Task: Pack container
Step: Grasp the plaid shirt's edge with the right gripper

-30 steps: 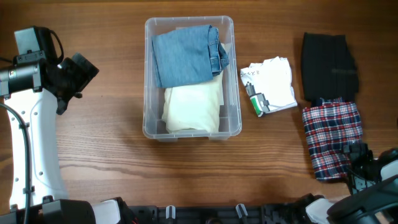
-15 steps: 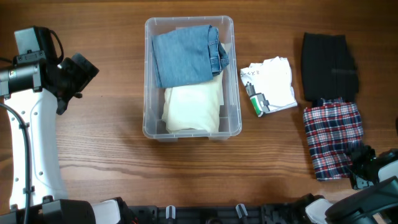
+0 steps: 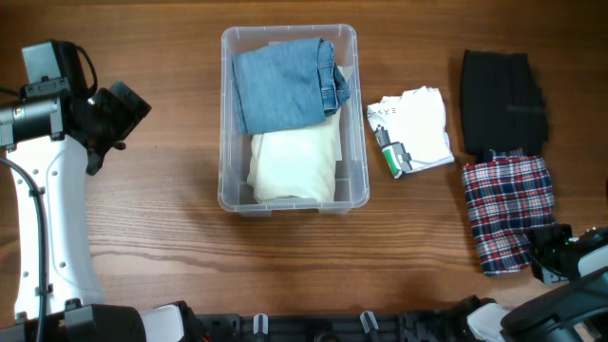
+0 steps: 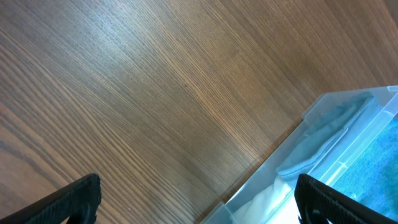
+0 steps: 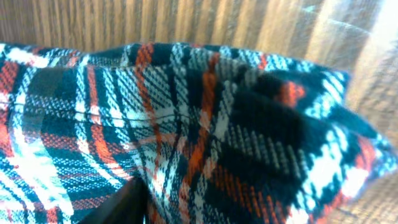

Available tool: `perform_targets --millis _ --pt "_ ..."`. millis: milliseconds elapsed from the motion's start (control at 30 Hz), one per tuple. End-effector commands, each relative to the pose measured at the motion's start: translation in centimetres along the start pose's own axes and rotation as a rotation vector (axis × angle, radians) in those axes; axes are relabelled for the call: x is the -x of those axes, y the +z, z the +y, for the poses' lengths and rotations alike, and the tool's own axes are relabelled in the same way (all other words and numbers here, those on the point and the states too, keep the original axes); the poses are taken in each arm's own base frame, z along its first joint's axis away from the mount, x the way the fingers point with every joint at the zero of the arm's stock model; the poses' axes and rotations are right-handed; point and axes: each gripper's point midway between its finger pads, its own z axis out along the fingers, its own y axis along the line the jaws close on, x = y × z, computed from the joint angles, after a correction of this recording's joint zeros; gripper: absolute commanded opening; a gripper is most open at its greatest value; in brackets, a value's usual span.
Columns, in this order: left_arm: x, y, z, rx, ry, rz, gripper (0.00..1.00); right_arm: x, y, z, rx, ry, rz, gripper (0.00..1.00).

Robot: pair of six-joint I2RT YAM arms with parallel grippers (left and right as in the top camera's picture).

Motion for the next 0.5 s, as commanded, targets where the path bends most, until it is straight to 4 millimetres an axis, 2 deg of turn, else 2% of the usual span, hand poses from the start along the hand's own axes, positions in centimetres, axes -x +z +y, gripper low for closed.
perform_targets --millis 0,100,300,400,467 --pt "0.3 -0.3 -0.1 -0.012 -0.005 -0.007 1.00 -4.4 1.7 -0.1 0.047 -0.009 0.170 0.30" --pt "0.3 -0.3 -0.1 -0.012 -0.005 -0.007 1.00 -4.2 1.3 0.1 0.047 -0.026 0.173 0.05" --pt "0.3 -0.3 -0.1 -0.012 -0.005 -0.007 1.00 -3.3 -0.6 1.1 0.057 -0.060 0.151 0.04" --pt "0.2 -0.3 -0.1 -0.011 -0.005 -0.006 1.00 -2.5 -2.2 2.0 0.071 -0.080 0.116 0.04" --pt "0.2 -0.3 -0.1 -0.011 -0.005 -0.006 1.00 -1.8 -4.4 3.4 0.115 -0.115 0.071 0.04"
